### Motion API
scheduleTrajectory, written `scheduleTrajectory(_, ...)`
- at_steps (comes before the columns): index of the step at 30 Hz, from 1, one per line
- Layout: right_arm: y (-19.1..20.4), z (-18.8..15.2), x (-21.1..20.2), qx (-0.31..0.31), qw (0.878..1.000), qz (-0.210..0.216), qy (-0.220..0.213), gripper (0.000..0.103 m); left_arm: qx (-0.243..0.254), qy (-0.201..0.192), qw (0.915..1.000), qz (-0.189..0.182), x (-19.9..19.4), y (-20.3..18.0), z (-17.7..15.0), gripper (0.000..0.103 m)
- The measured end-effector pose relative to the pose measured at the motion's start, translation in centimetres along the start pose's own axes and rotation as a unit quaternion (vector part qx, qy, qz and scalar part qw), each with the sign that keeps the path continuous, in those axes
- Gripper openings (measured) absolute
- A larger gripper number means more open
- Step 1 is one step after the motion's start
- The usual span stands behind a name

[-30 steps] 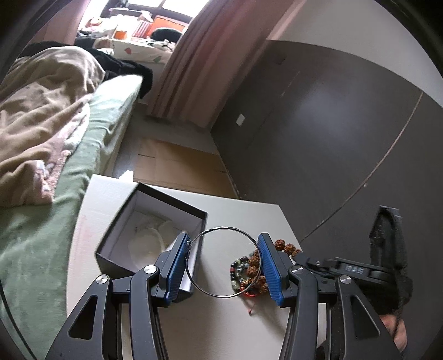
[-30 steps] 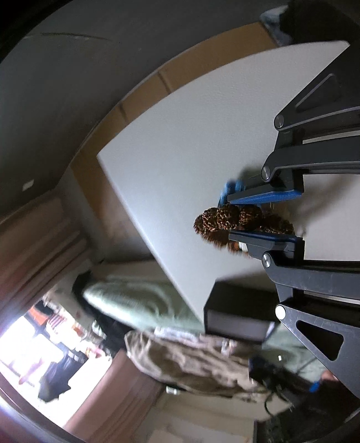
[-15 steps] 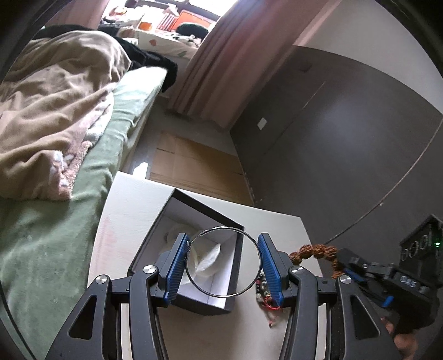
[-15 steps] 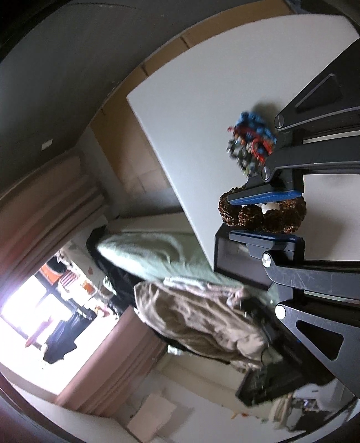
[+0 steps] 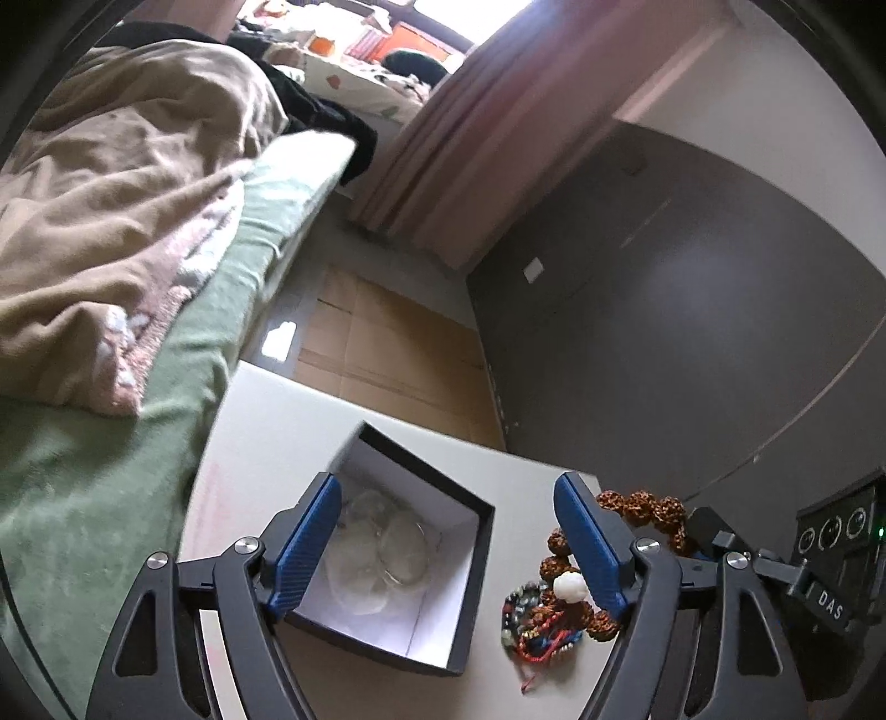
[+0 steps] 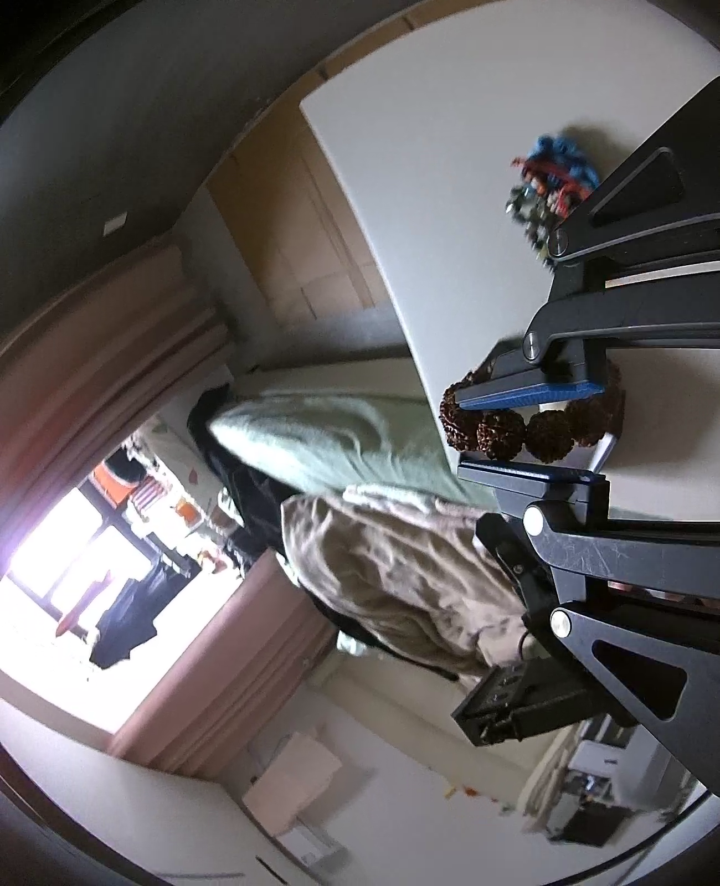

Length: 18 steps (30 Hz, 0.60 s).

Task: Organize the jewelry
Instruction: 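Lower the brown bead bracelet into the black box and open the right tool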

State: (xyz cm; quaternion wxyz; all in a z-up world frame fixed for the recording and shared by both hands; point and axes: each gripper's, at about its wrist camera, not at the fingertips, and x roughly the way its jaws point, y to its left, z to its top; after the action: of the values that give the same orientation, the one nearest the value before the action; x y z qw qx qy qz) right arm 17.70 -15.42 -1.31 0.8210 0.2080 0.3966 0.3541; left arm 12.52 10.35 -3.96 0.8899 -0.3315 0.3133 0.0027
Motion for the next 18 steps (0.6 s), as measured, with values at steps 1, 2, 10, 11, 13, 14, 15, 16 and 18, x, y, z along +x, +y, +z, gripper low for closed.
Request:
scheduleTrajectory(1,0.2,0.0,0.2,-0.003,1.0,0.007,-0.002,0.02,-0.004,-0.003,1.0,0.001,-0.1,0.2,0.2,0.08)
scheduleTrajectory(2,0.5,0.0,0.3,-0.006,1.0,0.014,-0.004,0.02,-0.008,-0.006,1.0,0.001,-0.3,0.5,0.4,0.08)
scheduleTrajectory(10,2.8,-0.4,3.0,-0.021,0.998,0.051,0.008,0.02,-0.032,-0.027,0.9991,-0.001,-1.7,2.0,1.5,0.08)
scheduleTrajectory(11,3.1,-0.6,3.5,-0.023,0.998,0.05,0.012,0.02,-0.034,-0.028,0.999,-0.003,-1.8,2.2,1.6,0.08)
scheduleTrajectory(13,3.6,-0.9,4.6,-0.026,0.998,0.045,0.02,0.02,-0.041,-0.032,0.9986,-0.005,-2.2,2.5,1.8,0.08)
scheduleTrajectory(14,3.8,-1.2,5.3,-0.028,0.998,0.039,0.026,0.02,-0.044,-0.034,0.9984,-0.005,-2.3,2.7,1.9,0.08)
scheduleTrajectory(15,4.1,-1.4,5.8,-0.031,0.998,0.037,0.03,0.02,-0.047,-0.035,0.9983,-0.006,-2.4,2.8,2.0,0.08)
scheduleTrajectory(16,4.2,-1.4,6.2,-0.031,0.998,0.038,0.032,0.02,-0.048,-0.037,0.9981,-0.007,-2.5,2.8,2.0,0.08)
scheduleTrajectory(18,4.4,-1.8,7.3,-0.029,0.998,0.041,0.042,0.02,-0.051,-0.039,0.9979,-0.008,-2.7,3.0,2.1,0.08)
